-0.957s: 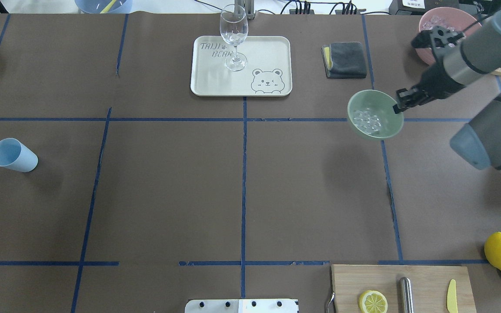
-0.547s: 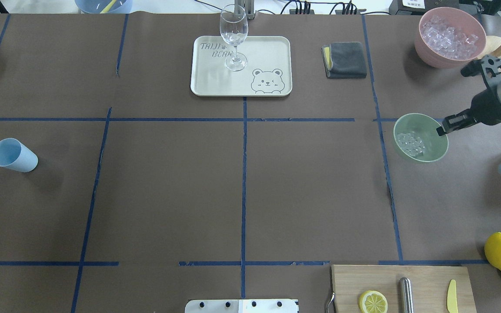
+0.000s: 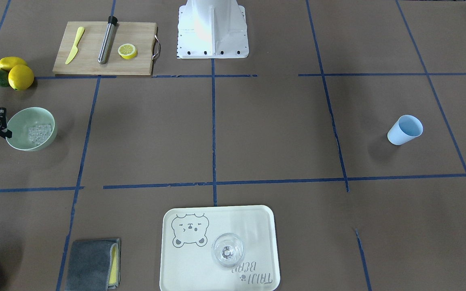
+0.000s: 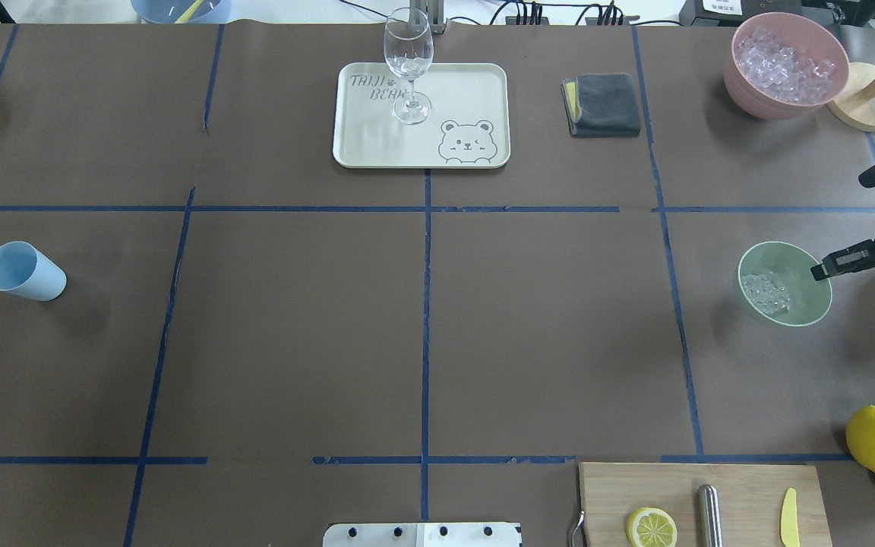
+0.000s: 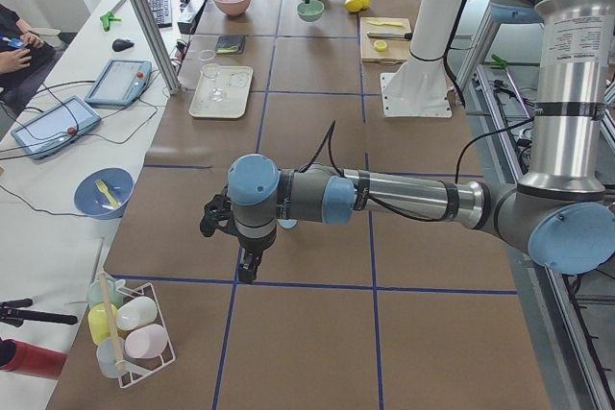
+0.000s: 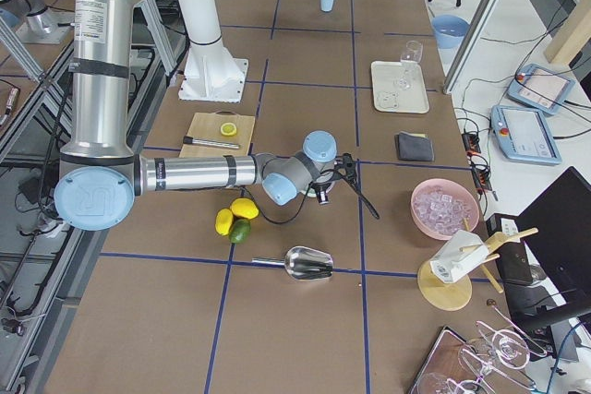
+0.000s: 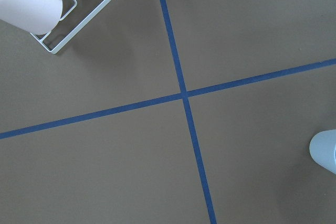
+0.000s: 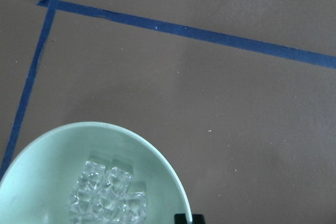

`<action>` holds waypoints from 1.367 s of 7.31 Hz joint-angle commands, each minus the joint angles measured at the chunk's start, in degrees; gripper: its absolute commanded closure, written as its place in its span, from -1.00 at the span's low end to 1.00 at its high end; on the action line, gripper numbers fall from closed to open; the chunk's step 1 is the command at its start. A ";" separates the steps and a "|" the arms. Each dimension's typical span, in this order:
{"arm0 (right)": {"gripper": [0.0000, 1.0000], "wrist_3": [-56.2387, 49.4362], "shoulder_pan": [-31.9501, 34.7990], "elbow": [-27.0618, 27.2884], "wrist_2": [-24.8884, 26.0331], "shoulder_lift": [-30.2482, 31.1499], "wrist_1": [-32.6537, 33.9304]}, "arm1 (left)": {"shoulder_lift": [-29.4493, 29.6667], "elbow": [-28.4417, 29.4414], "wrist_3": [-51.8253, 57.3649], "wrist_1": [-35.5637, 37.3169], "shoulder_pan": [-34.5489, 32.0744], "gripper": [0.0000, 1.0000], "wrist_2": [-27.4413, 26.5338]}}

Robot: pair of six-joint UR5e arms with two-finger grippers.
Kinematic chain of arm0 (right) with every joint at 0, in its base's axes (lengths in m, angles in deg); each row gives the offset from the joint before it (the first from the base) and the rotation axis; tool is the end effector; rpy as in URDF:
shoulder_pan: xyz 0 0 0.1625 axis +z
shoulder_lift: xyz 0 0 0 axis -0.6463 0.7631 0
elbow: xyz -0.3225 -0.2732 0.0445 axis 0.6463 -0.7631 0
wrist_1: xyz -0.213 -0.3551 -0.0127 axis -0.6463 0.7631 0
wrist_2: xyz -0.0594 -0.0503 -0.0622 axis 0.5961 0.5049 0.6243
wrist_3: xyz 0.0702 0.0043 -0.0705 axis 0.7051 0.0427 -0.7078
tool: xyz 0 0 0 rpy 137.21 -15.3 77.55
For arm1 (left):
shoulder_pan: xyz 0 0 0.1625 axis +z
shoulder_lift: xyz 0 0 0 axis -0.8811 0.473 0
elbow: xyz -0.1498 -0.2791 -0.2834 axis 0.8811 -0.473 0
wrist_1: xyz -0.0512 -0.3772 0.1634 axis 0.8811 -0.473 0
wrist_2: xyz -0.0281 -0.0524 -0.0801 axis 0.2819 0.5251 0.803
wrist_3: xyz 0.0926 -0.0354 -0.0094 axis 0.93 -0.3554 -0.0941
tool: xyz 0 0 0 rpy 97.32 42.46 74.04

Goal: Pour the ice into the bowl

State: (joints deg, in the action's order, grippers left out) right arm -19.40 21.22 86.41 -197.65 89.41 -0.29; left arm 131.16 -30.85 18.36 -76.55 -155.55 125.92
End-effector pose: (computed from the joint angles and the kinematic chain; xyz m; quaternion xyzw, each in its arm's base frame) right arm -0.1692 -0.4494 0.5943 0.0797 -0.4427 -0.0973 0.8878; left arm -0.0951 -0.4852 0.6034 0.0932 0.3730 0.0825 0.9194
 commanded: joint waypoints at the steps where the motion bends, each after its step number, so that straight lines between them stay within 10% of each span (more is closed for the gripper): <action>1: 1.00 0.15 -0.40 -0.57 0.76 -0.14 -0.11 | 0.04 0.00 0.05 0.00 0.00 -1.00 0.00; 2: 1.00 0.15 -0.57 -0.92 0.84 -0.40 -0.11 | 0.04 0.00 0.05 0.00 0.00 -1.00 0.00; 5: -0.99 -0.38 -0.75 -0.84 1.02 -1.63 -0.20 | 0.21 0.00 0.05 0.00 0.00 -1.00 0.00; 8: -1.00 -3.17 7.66 -0.75 0.41 -2.51 2.16 | 0.13 0.00 0.05 0.00 0.00 -1.00 0.00; 10: -1.00 -24.60 19.05 -0.31 -0.64 -2.95 17.81 | 0.21 0.00 0.14 0.00 0.00 -1.00 0.00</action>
State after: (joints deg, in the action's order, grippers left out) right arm -30.87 32.96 85.91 -197.58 86.79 7.88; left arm 131.35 -30.85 18.46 -76.55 -155.55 125.92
